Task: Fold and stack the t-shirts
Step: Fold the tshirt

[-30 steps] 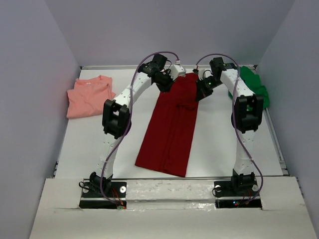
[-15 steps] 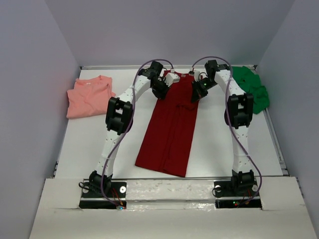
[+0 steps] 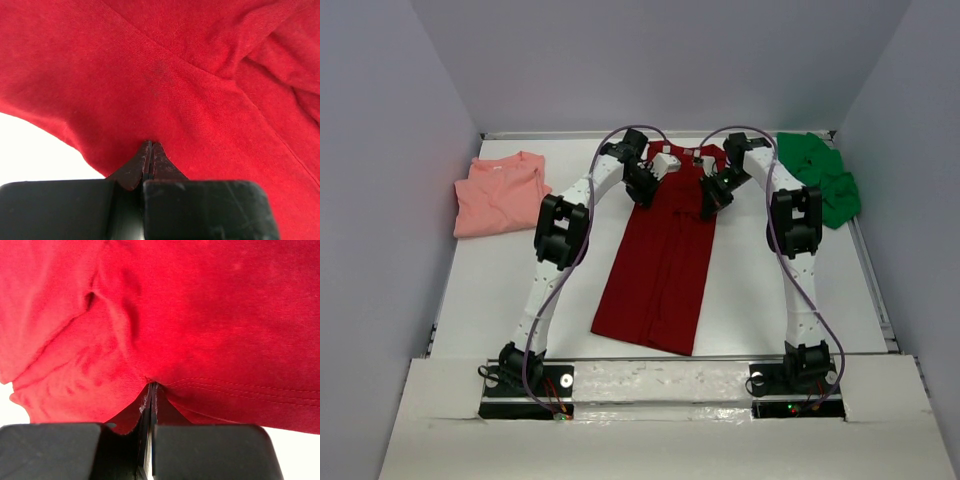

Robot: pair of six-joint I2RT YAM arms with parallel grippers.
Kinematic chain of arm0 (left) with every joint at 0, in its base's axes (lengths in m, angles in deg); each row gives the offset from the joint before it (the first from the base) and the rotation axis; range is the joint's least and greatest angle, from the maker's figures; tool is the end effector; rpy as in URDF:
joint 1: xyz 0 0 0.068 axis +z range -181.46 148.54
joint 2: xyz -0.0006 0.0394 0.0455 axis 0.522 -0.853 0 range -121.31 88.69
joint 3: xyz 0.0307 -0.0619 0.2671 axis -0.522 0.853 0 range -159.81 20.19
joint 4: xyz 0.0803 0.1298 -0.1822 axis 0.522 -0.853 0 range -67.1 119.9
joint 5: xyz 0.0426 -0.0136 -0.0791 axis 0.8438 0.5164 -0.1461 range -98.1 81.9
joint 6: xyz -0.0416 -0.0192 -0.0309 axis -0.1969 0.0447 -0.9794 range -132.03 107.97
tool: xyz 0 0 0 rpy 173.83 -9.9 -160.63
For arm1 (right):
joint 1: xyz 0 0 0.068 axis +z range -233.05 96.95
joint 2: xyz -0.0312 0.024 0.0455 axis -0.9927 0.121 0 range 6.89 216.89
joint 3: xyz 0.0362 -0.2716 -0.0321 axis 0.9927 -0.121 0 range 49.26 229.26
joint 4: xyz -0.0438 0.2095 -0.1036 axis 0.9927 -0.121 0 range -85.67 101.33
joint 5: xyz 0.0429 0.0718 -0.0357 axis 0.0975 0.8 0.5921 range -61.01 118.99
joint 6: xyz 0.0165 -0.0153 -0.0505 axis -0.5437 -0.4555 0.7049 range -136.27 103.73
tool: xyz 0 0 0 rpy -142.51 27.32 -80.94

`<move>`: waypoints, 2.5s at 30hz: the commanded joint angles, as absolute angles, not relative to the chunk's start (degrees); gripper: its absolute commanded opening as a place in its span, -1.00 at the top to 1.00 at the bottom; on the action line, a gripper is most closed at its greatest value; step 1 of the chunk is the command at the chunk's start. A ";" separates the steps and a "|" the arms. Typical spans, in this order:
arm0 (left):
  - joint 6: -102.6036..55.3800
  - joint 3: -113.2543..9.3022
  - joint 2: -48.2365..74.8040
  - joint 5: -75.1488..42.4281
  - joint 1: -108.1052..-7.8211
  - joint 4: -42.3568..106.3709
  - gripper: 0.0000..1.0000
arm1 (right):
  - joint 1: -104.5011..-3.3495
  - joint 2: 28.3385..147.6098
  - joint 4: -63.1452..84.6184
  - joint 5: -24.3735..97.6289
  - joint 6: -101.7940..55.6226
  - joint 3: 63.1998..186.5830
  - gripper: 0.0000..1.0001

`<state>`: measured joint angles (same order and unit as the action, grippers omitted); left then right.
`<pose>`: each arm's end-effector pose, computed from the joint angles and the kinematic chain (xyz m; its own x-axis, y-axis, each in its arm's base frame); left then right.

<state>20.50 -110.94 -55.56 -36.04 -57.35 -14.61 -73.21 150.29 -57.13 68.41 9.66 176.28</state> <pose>0.4616 -0.2435 0.1876 -0.3118 0.6794 -0.6642 0.9241 0.3795 -0.0457 0.4603 0.1041 0.1658 -0.8002 -0.4816 -0.3575 -0.5984 0.6013 0.5295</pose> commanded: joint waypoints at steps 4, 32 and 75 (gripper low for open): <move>17.76 -110.77 -56.33 -37.37 -57.74 -13.08 1.00 | -72.68 152.70 -54.23 63.79 9.31 181.87 1.00; 2.74 -111.73 -55.98 -25.16 -57.48 1.60 1.00 | -72.68 158.15 -36.40 48.41 8.78 192.87 1.00; 10.73 -78.87 -32.86 -38.08 -59.41 -7.19 1.00 | -69.43 121.67 -42.46 64.49 10.97 136.98 1.00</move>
